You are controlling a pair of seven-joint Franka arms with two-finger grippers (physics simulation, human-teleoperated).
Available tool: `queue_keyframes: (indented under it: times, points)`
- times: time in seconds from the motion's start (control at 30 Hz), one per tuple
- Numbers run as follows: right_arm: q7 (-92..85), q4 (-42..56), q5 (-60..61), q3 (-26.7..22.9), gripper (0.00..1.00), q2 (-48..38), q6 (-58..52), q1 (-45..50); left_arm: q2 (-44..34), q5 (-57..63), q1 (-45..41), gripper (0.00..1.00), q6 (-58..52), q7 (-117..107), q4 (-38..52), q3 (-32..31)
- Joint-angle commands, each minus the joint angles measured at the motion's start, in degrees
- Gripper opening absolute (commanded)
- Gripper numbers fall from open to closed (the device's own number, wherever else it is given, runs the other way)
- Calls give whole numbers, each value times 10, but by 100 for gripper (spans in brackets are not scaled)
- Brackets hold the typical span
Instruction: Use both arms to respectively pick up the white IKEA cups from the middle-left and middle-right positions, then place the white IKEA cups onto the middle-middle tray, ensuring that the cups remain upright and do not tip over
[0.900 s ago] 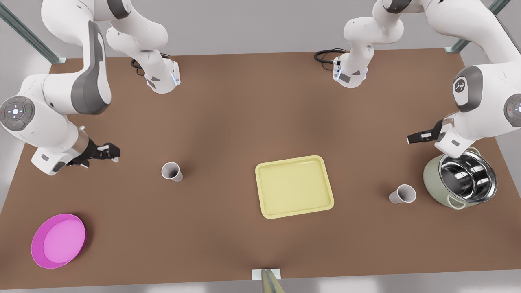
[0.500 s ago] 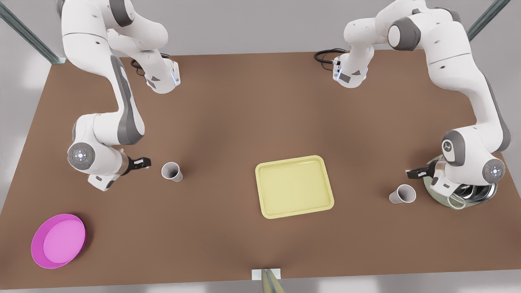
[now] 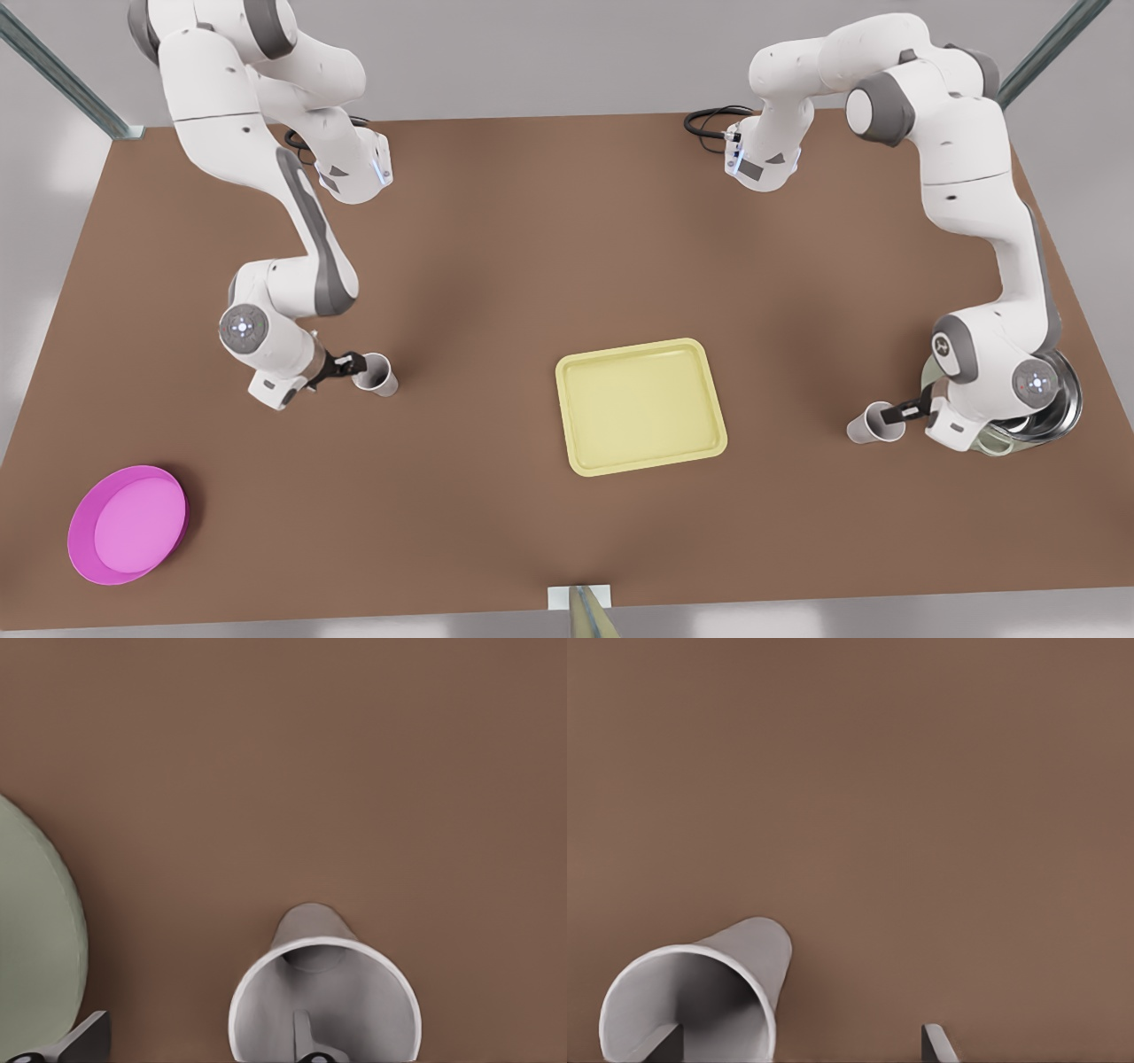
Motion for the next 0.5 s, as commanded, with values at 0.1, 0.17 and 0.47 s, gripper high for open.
queue_keyframes:
  times: [0.1, 0.17, 0.47]
  points:
    - [-3, -25, 12, 0, 100, 9, 66, 0, 11, -67, 1, 59, 31, -21, -1, -2]
    - [-3, -25, 17, 0, 100, 16, 70, 0, 11, -96, 1, 36, 31, -31, -4, -3]
    - [-3, -24, 21, 0, 100, 49, 78, 9, -38, -100, -25, 21, -13, -30, -2, -10]
